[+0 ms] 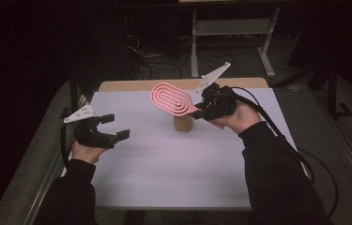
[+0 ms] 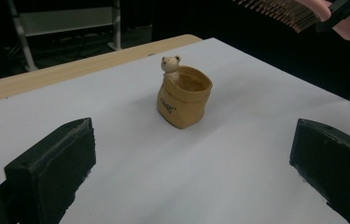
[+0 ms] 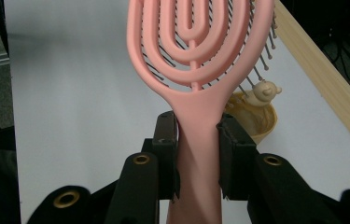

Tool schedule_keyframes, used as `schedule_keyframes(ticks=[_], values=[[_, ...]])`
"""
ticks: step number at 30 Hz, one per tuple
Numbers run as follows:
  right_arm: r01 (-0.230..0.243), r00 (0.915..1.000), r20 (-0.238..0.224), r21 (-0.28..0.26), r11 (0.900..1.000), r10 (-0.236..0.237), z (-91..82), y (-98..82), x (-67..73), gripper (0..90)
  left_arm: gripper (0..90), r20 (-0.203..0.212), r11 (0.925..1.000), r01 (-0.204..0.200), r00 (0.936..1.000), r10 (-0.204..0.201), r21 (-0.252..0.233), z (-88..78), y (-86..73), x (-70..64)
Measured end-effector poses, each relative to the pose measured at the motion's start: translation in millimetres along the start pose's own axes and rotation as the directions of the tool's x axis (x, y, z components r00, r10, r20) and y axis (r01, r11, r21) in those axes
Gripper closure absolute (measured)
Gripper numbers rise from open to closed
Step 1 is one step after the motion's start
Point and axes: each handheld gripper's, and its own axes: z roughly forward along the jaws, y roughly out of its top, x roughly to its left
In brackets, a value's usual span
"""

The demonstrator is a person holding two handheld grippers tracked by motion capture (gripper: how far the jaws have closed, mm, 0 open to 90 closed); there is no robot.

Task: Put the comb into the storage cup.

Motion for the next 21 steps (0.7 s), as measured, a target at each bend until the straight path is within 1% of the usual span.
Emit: schedule_keyframes(ticks=[1, 3, 7, 8, 12, 13, 14, 17, 21], values=[[0.001, 1.0, -0.001, -0.001, 1.0, -0.001, 0.4, 1.0, 0.0, 70.2, 0.0, 0.011, 1.0, 0.006, 0.9999, -0.006, -0.004, 1.7, 4.7, -0.4], [0.002, 1.0, -0.002, -0.006, 1.0, -0.002, 0.9, 3.0, 0.1, 70.2, 0.0, 0.017, 1.0, 0.008, 0.9998, -0.008, -0.005, 2.6, 7.0, -0.6], [0.004, 1.0, -0.003, -0.006, 1.0, -0.004, 1.6, 5.9, 0.5, 70.3, 0.0, 0.029, 1.0, -0.005, 0.9996, 0.005, 0.005, 7.4, 14.0, -2.4], [0.008, 1.0, -0.004, -0.004, 1.0, -0.008, 1.7, 6.9, 0.8, 70.3, 0.0, 0.032, 1.0, -0.003, 0.9995, 0.003, 0.002, 8.7, 15.1, -2.7], [0.016, 0.9999, -0.004, -0.011, 1.0, -0.016, 0.8, 11.9, 2.5, 70.3, 3.8, 0.06, 0.9998, 0.012, 0.9981, -0.011, -0.017, 11.7, 19.7, -2.5], [0.02, 0.9998, -0.003, -0.012, 1.0, -0.02, 0.9, 12.9, 2.3, 70.3, 4.7, 0.079, 0.9993, 0.022, 0.9967, -0.02, -0.029, 13.3, 22.5, -2.7], [0.018, 0.9998, -0.002, -0.013, 1.0, -0.018, 1.1, 13.8, 2.5, 70.3, 5.5, 0.079, 0.9993, 0.022, 0.9967, -0.02, -0.029, 13.3, 22.5, -2.7], [0.016, 0.9999, -0.003, -0.017, 1.0, -0.016, 2.7, 15.4, 1.7, 70.3, 7.1, 0.101, 0.9985, 0.035, 0.9944, -0.031, -0.041, 16.0, 26.4, -3.4], [0.01, 0.9999, -0.005, -0.017, 1.0, -0.011, 7.6, 15.9, -0.2, 70.3, 11.5, 0.116, 0.9991, 0.023, 0.9931, -0.018, -0.035, 21.5, 30.0, -6.2]])
